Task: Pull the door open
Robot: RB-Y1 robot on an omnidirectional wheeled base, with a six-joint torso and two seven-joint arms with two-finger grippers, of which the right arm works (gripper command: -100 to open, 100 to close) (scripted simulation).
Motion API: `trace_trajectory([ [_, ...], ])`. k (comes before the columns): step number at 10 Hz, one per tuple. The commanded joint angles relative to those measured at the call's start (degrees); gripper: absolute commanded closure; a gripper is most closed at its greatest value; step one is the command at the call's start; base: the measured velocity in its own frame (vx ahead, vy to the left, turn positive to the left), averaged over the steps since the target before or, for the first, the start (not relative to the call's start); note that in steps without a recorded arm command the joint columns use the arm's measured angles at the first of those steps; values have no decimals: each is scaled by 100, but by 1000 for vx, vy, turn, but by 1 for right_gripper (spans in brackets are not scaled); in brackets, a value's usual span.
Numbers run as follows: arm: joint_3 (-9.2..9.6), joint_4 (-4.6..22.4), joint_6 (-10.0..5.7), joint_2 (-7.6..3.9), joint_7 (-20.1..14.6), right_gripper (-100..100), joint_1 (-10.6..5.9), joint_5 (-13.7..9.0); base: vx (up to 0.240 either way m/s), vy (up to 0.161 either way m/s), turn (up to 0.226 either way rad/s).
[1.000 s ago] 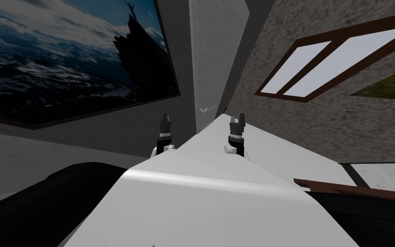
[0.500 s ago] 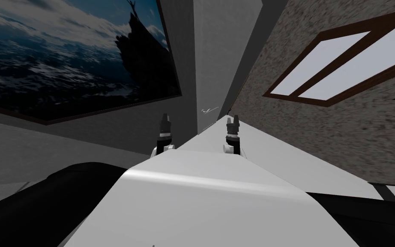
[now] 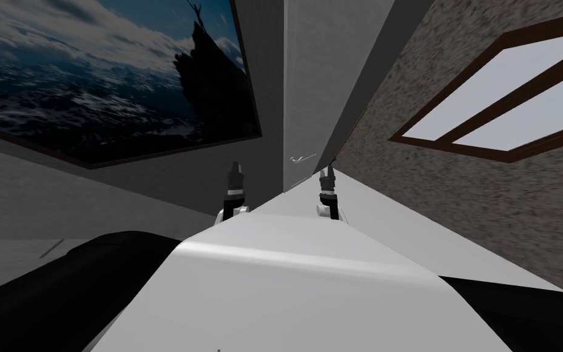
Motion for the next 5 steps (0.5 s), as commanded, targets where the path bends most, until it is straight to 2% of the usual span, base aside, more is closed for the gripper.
trace_trajectory([
  [1, 15, 286, 2, -40, -39, -100, -162, -8, 53, -91, 215],
  [2, 15, 378, 2, -40, -39, -100, -162, -8, 44, -69, 64],
  [3, 17, 583, -10, -74, -69, -100, -275, -18, 46, -57, 129],
  [4, 17, 629, -10, -74, -69, -100, -275, -18, 37, -56, 72],
  [5, 19, 805, -22, -108, -99, -100, -388, -28, 29, -62, 124],
])
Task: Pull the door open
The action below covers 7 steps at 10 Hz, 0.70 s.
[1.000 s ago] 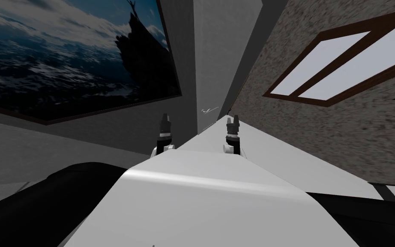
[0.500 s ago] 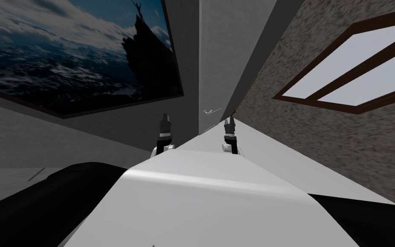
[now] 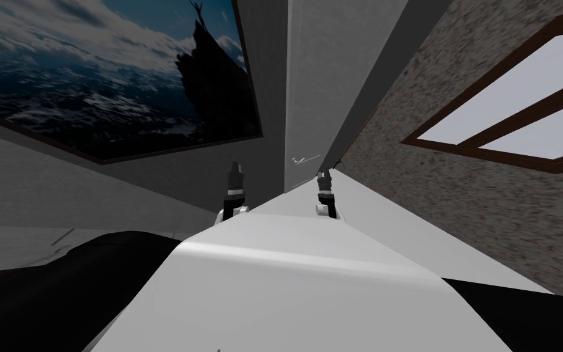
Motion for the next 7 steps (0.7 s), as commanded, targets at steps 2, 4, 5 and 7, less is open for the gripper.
trace_trajectory([
  [2, 11, 398, -16, -29, -33, -100, -196, -6, 25, -53, 103],
  [4, 13, 664, -28, -64, -63, -100, -312, -17, 29, -57, 111],
  [5, 13, 705, -28, -64, -63, -100, -312, -17, 29, -54, 69],
  [7, 16, 964, -41, -98, -94, -100, -427, -27, 36, -60, 104],
])
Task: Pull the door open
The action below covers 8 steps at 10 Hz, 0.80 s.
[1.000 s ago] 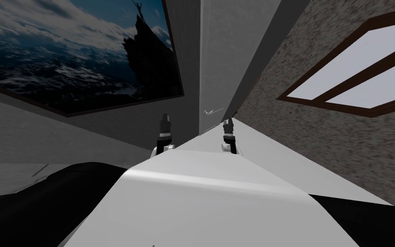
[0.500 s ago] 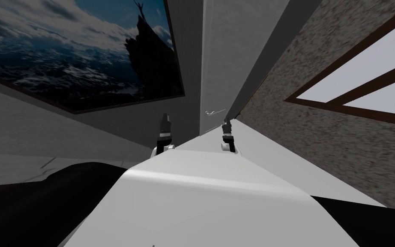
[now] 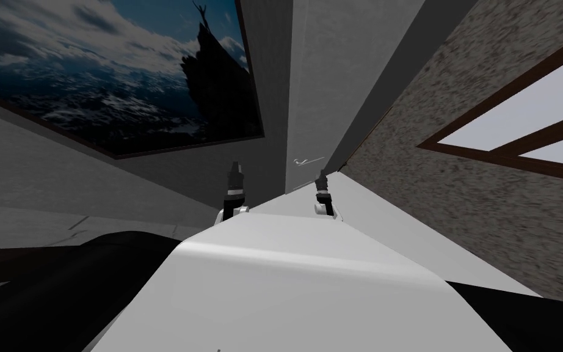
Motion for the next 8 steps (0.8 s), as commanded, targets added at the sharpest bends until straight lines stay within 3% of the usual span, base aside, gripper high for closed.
trace_trajectory([
  [1, -5, 286, -33, -46, -38, -100, -160, -15, 31, -63, 106],
  [4, -3, 605, -45, -81, -69, -100, -276, -26, 14, -59, 101],
  [6, 2, 1026, -69, -149, -131, -100, -508, -46, 31, -91, 179],
  [7, 2, 1123, -69, -149, -131, -100, -508, -46, 29, -85, 73],
  [8, 4, 1345, -81, -183, -162, -100, -622, -56, 23, -67, 110],
])
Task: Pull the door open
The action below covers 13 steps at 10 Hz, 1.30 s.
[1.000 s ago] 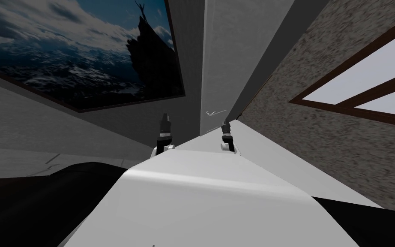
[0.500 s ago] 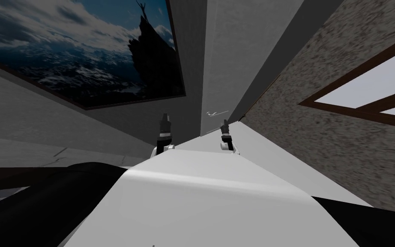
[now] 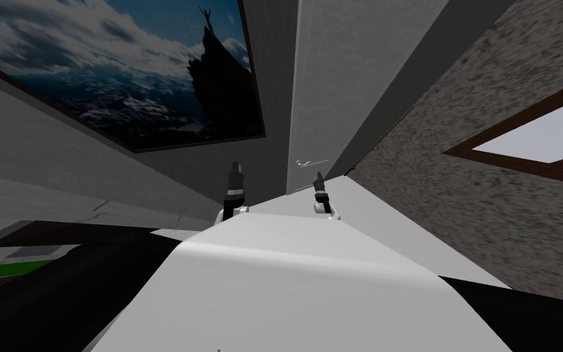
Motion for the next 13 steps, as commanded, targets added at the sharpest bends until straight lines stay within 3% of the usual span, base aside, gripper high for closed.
trace_trajectory([
  [1, -3, 286, 8, -66, -60, -100, -189, -21, 30, -79, 238],
  [2, -3, 399, 8, -66, -60, -100, -189, -21, 31, -74, 68],
  [4, 2, 837, -15, -132, -120, -100, -413, -40, 30, -87, 166],
  [5, 2, 901, -15, -132, -120, -100, -413, -40, 21, -69, 72],
  [8, 8, 1552, -48, -223, -205, -100, -731, -68, 31, -88, 188],
  [9, 8, 1611, -48, -223, -205, -100, -731, -68, 19, -86, 49],
  [13, 14, 2257, -78, -306, -283, -100, -1020, -94, 14, -71, 130],
])
